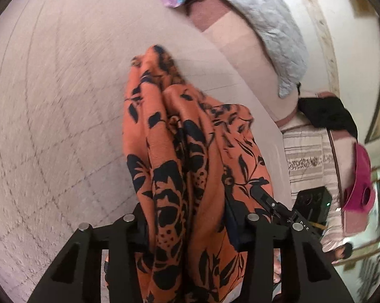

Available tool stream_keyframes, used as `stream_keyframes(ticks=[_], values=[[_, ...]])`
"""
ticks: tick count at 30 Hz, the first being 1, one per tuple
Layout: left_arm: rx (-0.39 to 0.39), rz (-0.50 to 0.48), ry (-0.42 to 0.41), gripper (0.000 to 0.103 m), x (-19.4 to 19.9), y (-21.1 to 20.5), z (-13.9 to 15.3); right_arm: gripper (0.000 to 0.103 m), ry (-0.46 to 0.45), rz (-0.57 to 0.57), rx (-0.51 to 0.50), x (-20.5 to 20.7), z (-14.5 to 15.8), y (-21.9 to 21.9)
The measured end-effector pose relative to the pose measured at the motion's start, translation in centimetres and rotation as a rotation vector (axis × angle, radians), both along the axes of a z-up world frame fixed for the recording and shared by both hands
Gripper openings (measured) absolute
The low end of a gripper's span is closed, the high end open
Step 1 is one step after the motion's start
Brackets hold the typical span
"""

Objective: Fold small clothes

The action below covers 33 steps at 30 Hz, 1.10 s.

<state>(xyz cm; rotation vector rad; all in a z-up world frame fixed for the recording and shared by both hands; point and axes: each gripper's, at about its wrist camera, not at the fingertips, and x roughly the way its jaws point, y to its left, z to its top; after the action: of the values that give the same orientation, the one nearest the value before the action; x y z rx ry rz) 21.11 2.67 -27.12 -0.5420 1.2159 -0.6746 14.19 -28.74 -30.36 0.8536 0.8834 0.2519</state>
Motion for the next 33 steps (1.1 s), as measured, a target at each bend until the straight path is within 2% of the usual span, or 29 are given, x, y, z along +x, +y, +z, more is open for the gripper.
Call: stream_keyframes(ticks=[6,9,13,16,20,23,27,33], values=[[-0.031,-0.046,-0.080,0.044,-1.0,-2.0,2.1,0.043,-0.090,-0.018,-0.112,-1.3,2.9,-0.4],[-0.051,-0.090,-0.125,0.044,-1.8,-3.4,3.3,0.043,-0.129,-0.038,-0.137,-2.6,4.3,-1.3],[-0.069,-0.163,-0.157,0.044,-3.2,-6.1,4.2,0.043,-0.177,-0.072,-0.188,-5.4,6.3,-3.4],[-0.049,-0.228,-0.177,0.044,-4.7,-8.3,4.4,0.043,-0.196,-0.103,-0.232,-8.1,7.2,-4.9],[0.033,-0.274,-0.213,0.044,-6.7,-11.5,4.4,0.043,-0.202,-0.128,-0.260,-11.2,7.3,-6.7],[0.144,-0.285,-0.258,0.043,-8.3,-13.2,4.3,0.043,-0.190,-0.130,-0.252,-12.2,6.5,-7.4],[0.275,-0.290,-0.268,0.043,-9.3,-14.5,2.9,0.043,-0.158,-0.110,-0.249,-12.1,4.9,-6.9],[0.354,-0.287,-0.309,0.043,-9.6,-15.2,2.6,0.043,-0.100,-0.109,-0.230,-11.8,2.3,-7.1]])
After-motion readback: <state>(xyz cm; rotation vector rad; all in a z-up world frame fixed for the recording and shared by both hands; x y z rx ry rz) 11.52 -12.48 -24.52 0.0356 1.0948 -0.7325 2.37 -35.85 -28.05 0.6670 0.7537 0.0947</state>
